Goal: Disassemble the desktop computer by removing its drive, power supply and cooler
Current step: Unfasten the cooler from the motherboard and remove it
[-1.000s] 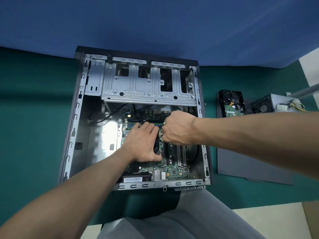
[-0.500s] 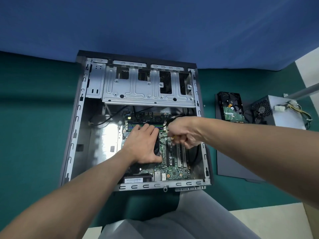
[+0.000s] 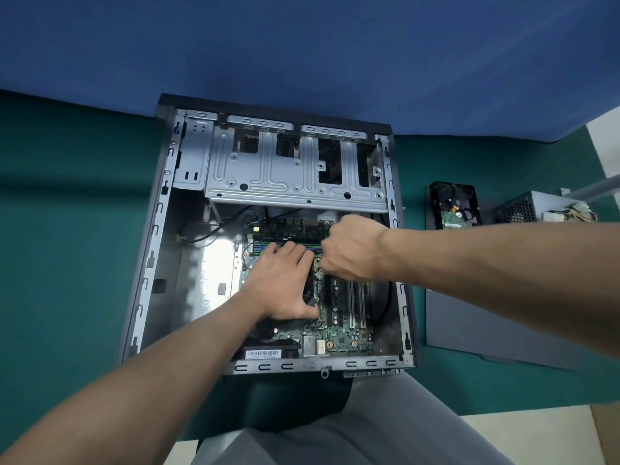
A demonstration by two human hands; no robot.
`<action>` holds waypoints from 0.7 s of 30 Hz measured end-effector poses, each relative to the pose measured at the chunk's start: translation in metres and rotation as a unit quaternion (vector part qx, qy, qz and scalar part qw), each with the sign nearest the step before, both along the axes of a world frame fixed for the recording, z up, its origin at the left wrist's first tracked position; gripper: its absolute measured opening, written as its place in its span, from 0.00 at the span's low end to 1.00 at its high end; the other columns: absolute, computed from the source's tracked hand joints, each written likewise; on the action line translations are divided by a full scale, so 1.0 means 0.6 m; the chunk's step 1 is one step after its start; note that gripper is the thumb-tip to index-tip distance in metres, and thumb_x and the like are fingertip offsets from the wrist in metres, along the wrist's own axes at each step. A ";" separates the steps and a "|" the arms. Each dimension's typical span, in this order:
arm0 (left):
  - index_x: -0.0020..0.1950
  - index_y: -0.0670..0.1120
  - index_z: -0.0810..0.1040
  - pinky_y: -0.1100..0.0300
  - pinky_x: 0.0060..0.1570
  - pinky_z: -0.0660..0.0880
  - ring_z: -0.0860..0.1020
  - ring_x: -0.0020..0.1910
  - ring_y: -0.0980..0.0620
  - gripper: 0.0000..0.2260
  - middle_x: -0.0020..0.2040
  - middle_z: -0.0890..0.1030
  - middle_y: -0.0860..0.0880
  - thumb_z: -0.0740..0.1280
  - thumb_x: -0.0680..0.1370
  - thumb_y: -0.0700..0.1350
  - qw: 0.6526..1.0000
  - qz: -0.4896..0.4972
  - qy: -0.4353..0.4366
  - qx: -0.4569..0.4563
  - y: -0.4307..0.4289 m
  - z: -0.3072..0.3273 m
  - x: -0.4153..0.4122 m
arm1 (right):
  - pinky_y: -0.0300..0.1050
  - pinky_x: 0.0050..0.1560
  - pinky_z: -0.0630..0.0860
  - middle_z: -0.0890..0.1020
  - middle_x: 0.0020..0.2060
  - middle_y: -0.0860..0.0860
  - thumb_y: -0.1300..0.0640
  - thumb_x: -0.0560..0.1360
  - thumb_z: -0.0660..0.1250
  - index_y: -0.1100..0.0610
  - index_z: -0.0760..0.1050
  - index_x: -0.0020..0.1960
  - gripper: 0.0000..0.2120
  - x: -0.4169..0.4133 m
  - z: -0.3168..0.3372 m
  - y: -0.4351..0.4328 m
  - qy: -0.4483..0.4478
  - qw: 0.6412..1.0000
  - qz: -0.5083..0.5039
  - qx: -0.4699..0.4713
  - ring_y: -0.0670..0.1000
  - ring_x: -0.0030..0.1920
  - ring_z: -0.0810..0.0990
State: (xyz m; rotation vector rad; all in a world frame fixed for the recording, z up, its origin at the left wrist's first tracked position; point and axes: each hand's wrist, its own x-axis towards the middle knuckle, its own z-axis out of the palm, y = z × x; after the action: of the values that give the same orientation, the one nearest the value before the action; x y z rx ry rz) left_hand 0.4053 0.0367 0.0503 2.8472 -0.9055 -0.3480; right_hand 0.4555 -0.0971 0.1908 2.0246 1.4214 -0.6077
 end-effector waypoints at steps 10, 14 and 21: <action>0.58 0.45 0.69 0.48 0.53 0.67 0.71 0.52 0.46 0.39 0.54 0.75 0.46 0.55 0.62 0.75 1.000 0.000 0.000 0.011 0.001 0.004 -0.001 | 0.32 0.17 0.57 0.69 0.21 0.50 0.57 0.81 0.56 0.62 0.70 0.42 0.12 -0.013 -0.023 -0.016 0.337 0.302 -0.889 0.067 0.43 0.16 0.60; 0.58 0.45 0.69 0.49 0.52 0.67 0.70 0.52 0.47 0.38 0.53 0.74 0.46 0.55 0.62 0.74 1.000 -0.001 -0.007 0.010 0.001 0.005 -0.001 | 0.38 0.24 0.64 0.73 0.28 0.52 0.56 0.81 0.56 0.61 0.73 0.43 0.13 -0.022 -0.032 0.000 0.268 0.446 -0.853 0.043 0.46 0.23 0.65; 0.60 0.45 0.70 0.48 0.54 0.67 0.70 0.54 0.47 0.39 0.54 0.75 0.47 0.56 0.63 0.74 1.000 0.006 -0.003 0.012 -0.003 0.005 -0.001 | 0.47 0.36 0.70 0.71 0.34 0.52 0.58 0.79 0.56 0.56 0.68 0.41 0.09 -0.024 -0.008 0.016 0.032 0.967 -0.249 -0.040 0.55 0.37 0.72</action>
State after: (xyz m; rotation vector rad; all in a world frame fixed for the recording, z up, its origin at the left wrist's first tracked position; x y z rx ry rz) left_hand 0.4049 0.0349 0.0530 2.8752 -0.8919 -0.3520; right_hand 0.4411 -0.0873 0.1858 2.3233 0.8962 -0.9293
